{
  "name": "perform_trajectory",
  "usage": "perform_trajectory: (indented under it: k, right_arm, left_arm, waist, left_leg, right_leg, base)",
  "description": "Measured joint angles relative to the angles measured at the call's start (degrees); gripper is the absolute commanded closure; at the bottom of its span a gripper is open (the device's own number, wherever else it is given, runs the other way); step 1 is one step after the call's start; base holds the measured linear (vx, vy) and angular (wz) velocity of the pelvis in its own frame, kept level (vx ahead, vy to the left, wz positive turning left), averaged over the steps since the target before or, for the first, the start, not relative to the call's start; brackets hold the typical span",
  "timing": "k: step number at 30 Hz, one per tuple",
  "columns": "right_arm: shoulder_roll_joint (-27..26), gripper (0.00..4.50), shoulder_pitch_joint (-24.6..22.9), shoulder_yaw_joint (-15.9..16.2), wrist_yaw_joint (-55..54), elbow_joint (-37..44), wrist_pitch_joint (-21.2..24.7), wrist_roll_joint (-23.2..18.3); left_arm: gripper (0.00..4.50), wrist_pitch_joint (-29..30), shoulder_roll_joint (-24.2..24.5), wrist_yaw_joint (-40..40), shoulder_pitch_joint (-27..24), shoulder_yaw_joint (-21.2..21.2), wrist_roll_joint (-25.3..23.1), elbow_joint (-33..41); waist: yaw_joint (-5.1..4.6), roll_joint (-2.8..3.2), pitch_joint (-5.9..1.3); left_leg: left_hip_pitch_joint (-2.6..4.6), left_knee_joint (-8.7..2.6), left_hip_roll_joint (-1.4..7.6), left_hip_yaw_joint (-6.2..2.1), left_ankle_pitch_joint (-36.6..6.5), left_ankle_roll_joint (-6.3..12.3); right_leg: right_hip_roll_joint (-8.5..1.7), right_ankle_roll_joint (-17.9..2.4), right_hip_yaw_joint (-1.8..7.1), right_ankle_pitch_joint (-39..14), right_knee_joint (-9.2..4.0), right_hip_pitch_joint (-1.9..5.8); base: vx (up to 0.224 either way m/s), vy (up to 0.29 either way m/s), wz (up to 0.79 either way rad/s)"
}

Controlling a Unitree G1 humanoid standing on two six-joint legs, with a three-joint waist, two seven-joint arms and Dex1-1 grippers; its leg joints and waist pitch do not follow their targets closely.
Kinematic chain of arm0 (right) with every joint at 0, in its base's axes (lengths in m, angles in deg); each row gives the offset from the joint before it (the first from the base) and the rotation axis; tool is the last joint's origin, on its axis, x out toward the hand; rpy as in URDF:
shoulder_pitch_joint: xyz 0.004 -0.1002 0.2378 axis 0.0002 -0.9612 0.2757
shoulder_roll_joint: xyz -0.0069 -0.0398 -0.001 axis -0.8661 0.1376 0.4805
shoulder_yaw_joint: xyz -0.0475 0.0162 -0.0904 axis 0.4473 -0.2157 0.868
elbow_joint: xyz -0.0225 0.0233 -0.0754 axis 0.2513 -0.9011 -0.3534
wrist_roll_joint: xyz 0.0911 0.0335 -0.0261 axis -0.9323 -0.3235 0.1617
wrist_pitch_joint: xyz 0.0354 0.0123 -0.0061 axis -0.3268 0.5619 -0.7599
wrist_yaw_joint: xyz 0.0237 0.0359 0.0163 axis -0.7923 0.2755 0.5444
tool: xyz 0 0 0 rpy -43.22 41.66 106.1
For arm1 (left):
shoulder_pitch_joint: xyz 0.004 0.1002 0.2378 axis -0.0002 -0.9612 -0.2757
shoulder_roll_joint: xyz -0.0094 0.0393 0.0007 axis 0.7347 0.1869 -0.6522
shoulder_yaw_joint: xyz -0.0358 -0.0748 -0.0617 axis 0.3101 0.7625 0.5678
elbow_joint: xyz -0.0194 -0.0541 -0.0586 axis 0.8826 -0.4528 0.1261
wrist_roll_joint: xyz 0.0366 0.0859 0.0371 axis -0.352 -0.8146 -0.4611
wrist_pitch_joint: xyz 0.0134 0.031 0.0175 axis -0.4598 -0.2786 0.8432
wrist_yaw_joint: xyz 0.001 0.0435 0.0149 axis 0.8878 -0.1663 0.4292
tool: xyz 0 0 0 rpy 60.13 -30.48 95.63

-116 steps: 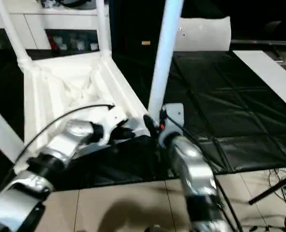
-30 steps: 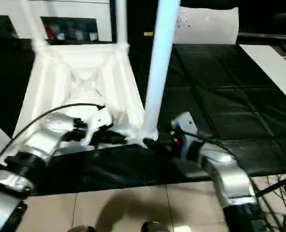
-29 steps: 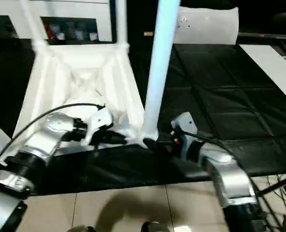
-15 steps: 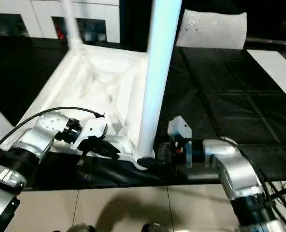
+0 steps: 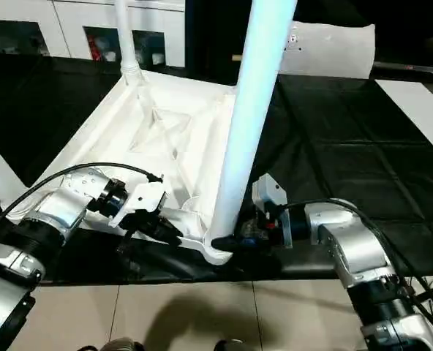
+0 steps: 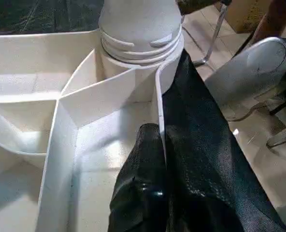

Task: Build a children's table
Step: Rotate leg to tighten

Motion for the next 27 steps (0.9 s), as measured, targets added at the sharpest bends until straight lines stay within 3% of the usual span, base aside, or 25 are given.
perform_trajectory:
  k: [5,10,13,16,18,22,27]
  right_arm:
    - [-0.25,2.31,0.04,0.09,-0.26,-0.29,0.18,0.09]
    - [-1.21,2.46,-0.23,-0.05,-2.71,0.57,2.25,0.11]
    - [-3.17,2.5,-1.23,-0.72,-7.11,1.97,4.23,0.38]
    - [-7.93,2.51,-2.38,-3.34,-17.27,4.24,9.05,2.06]
    - [-13.33,2.52,-3.69,-7.02,-27.82,5.84,12.74,2.9]
    - [-18.84,2.53,-3.51,-11.06,-40.98,6.35,15.71,4.64]
    - [-25.44,2.53,-1.52,-13.11,-53.71,5.42,16.24,8.96]
  left_arm:
    - [4.5,-0.12,0.02,-0.03,0.12,-0.23,-0.11,-0.26]
    - [4.5,0.77,0.23,0.75,0.12,-0.15,-0.29,-0.33]
    - [4.5,4.64,-0.15,2.79,0.07,0.6,-0.57,0.08]
    - [4.5,12.69,-1.05,8.56,-1.27,3.55,-0.69,2.21]
    - [4.5,18.84,-2.98,14.54,-2.31,5.53,-0.74,4.23]
    - [4.5,24.51,-7.91,22.91,-3.48,7.23,-0.76,6.29]
    - [4.5,29.4,-12.53,32.52,-3.56,9.09,-2.21,7.47]
  waist:
    - [0.44,-0.16,-0.07]
    - [0.25,-0.26,-0.15]
    - [-0.12,-0.21,-0.18]
    - [-1.01,-0.18,-0.2]
    - [-2.19,-0.18,-0.2]
    - [-4.18,-0.17,-0.23]
    - [-4.95,0.03,-0.3]
  left_leg:
    - [0.03,0.1,0.02,0.0,-0.04,-0.09]
    - [0.11,0.09,0.03,0.0,-0.03,-0.16]
    - [0.22,0.09,0.03,-0.01,0.02,-0.24]
    - [0.26,0.09,0.02,-0.03,0.05,-0.29]
    - [0.24,0.18,0.02,-0.07,0.17,-0.44]
    - [0.09,0.23,0.02,-0.34,0.17,-0.43]
    - [0.19,0.16,0.01,-0.43,0.16,-0.41]
  right_leg:
    - [0.0,0.0,0.01,0.0,0.09,0.0]
    - [0.01,-0.01,0.02,0.01,0.16,0.02]
    - [0.01,0.25,0.01,-0.13,0.2,0.3]
    - [0.01,0.29,0.02,-0.16,0.14,0.31]
    - [0.01,0.31,0.01,-0.17,0.08,0.26]
    - [0.0,0.33,-0.42,-0.17,-0.82,0.23]
    - [-0.05,0.32,-0.62,-0.17,-1.27,0.23]
  base:
    - [0.0,0.0,0.0]
    - [0.0,0.0,0.0]
    - [0.0,0.0,0.0]
    - [-0.017,0.001,-0.02]
    - [-0.052,0.008,-0.07]
    - [0.0,0.0,0.0]
    - [0.0,0.0,0.0]
